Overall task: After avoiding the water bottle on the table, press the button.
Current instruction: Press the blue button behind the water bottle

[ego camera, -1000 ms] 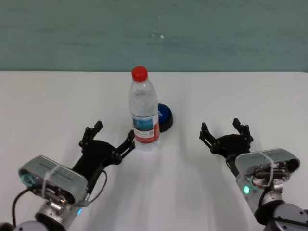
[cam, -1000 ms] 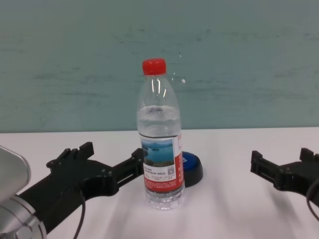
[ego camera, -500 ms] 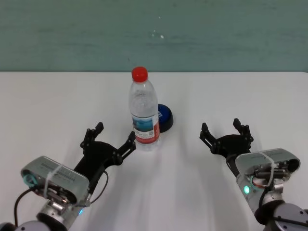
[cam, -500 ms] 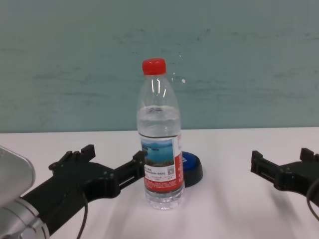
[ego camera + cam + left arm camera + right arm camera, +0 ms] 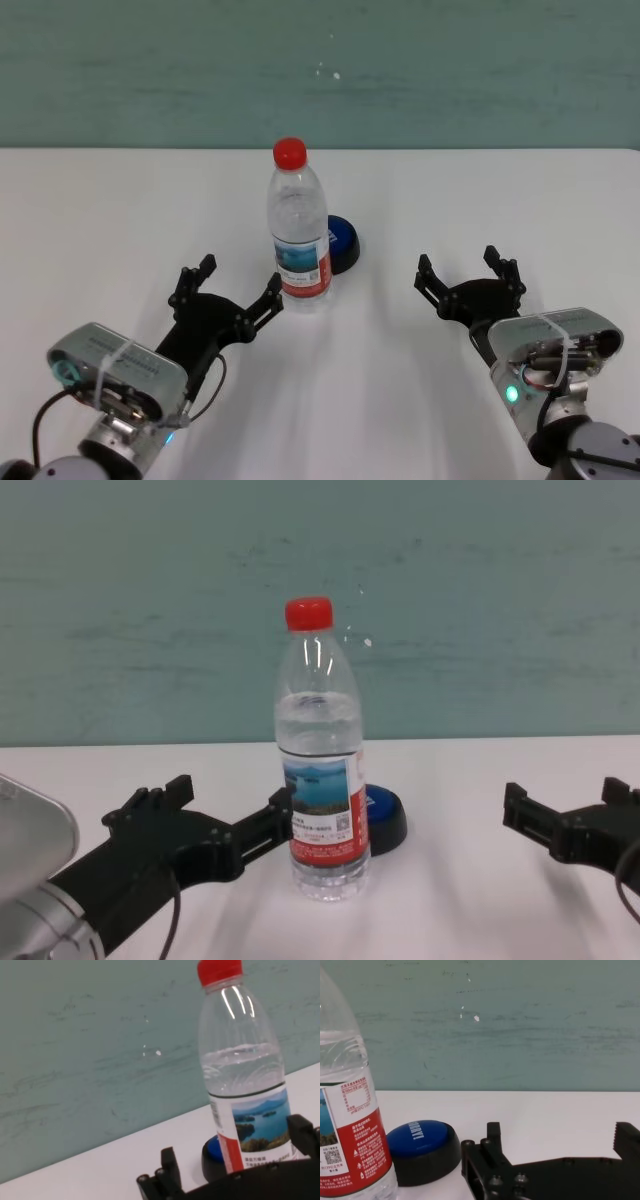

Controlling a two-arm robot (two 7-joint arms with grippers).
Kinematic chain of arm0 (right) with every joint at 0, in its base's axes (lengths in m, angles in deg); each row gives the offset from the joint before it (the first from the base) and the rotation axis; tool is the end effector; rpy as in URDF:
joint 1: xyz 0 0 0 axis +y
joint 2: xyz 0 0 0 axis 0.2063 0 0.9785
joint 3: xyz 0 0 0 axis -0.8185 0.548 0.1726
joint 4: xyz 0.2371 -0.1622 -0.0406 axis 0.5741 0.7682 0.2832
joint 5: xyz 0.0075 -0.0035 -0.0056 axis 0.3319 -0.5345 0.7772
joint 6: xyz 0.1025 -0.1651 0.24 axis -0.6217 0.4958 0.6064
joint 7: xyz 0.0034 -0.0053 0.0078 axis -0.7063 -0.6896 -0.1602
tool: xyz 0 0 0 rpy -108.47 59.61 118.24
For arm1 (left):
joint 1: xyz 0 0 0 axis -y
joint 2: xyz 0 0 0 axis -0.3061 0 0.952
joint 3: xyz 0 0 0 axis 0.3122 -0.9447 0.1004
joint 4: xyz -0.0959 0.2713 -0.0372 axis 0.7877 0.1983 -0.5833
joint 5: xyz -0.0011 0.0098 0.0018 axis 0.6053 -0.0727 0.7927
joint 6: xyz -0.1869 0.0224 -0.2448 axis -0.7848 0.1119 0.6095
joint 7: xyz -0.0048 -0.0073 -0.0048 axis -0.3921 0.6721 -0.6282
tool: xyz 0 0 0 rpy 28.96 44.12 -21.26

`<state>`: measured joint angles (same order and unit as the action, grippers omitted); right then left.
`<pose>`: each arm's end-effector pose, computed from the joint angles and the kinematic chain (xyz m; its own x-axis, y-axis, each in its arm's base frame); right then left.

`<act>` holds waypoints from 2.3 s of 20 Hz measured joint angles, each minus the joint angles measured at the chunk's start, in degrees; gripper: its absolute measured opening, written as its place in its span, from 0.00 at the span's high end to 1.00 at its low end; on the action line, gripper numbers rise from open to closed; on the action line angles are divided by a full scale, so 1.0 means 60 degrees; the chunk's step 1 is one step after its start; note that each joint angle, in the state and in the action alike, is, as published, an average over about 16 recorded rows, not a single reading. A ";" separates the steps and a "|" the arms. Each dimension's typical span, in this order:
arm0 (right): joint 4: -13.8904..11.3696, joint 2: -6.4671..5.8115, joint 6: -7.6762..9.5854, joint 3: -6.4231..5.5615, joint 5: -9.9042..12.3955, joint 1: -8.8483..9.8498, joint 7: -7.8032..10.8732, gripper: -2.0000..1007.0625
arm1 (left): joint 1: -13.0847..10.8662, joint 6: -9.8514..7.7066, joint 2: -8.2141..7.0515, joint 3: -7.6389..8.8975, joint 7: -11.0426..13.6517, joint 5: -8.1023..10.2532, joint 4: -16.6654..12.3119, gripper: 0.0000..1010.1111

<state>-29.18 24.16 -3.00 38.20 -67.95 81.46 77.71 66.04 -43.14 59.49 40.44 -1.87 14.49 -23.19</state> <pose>0.3003 0.0394 -0.3070 0.2029 -0.9779 -0.0508 0.9792 0.2028 0.0059 0.2884 -0.0140 -0.3202 0.4000 0.8863 0.2333 -0.9097 0.4150 -0.0171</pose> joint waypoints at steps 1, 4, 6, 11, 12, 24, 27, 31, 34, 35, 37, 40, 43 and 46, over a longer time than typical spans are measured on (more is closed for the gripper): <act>0.0000 0.0000 0.0000 0.0000 0.0000 0.0000 0.0000 0.00 | 0.0007 0.0002 0.0003 -0.0002 -0.0001 -0.0003 0.0012 0.00; 0.0000 0.0000 0.0000 0.0000 0.0000 0.0000 0.0000 0.00 | 0.0025 0.0009 0.0009 -0.0007 -0.0001 -0.0010 0.0040 0.00; 0.0000 0.0000 0.0000 0.0000 0.0000 0.0000 0.0000 0.00 | 0.0032 0.0014 0.0009 -0.0007 0.0002 -0.0011 0.0054 0.00; 0.0000 0.0000 0.0000 0.0000 0.0000 0.0000 0.0000 0.00 | 0.0019 0.0024 -0.0012 0.0009 0.0022 0.0008 0.0044 0.00; 0.0000 0.0000 0.0000 0.0000 0.0000 0.0000 0.0000 0.00 | 0.0011 0.0025 -0.0018 0.0016 0.0026 0.0014 0.0036 0.00; 0.0000 0.0000 0.0000 0.0000 0.0000 0.0000 0.0000 0.00 | -0.0172 -0.0045 -0.0168 0.0281 0.0079 0.0225 -0.0231 0.00; 0.0000 0.0000 0.0000 0.0000 0.0000 0.0000 0.0000 0.00 | -0.0220 -0.0084 -0.0209 0.0405 0.0078 0.0305 -0.0310 0.00; 0.0000 0.0000 0.0000 0.0000 0.0000 0.0000 0.0000 0.00 | -0.0252 -0.0136 -0.0261 0.0592 0.0078 0.0423 -0.0379 0.00; 0.0000 0.0000 0.0000 0.0000 0.0000 0.0000 0.0000 0.00 | -0.0216 -0.0165 -0.0291 0.0734 0.0088 0.0520 -0.0366 0.00; 0.0000 0.0000 0.0000 0.0000 0.0000 0.0000 0.0000 0.00 | -0.0188 -0.0175 -0.0299 0.0778 0.0094 0.0553 -0.0347 0.00; 0.0000 0.0000 0.0000 0.0000 0.0000 0.0000 0.0000 0.00 | -0.0110 -0.0192 -0.0310 0.0857 0.0110 0.0618 -0.0285 0.00; 0.0000 0.0000 0.0000 0.0000 0.0000 0.0000 0.0000 0.00 | 0.0047 -0.0204 -0.0325 0.0958 0.0145 0.0711 -0.0150 0.00; 0.0000 0.0000 0.0000 0.0000 0.0000 0.0000 0.0000 0.00 | 0.0239 -0.0225 -0.0337 0.1029 0.0197 0.0807 0.0012 0.00; 0.0000 0.0000 0.0000 0.0000 0.0000 0.0000 0.0000 0.00 | 0.0457 -0.0246 -0.0348 0.1066 0.0262 0.0900 0.0200 0.00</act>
<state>-29.18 24.16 -3.00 38.20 -67.95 81.46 77.71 68.78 -44.61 57.40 46.83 -0.30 19.89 -21.99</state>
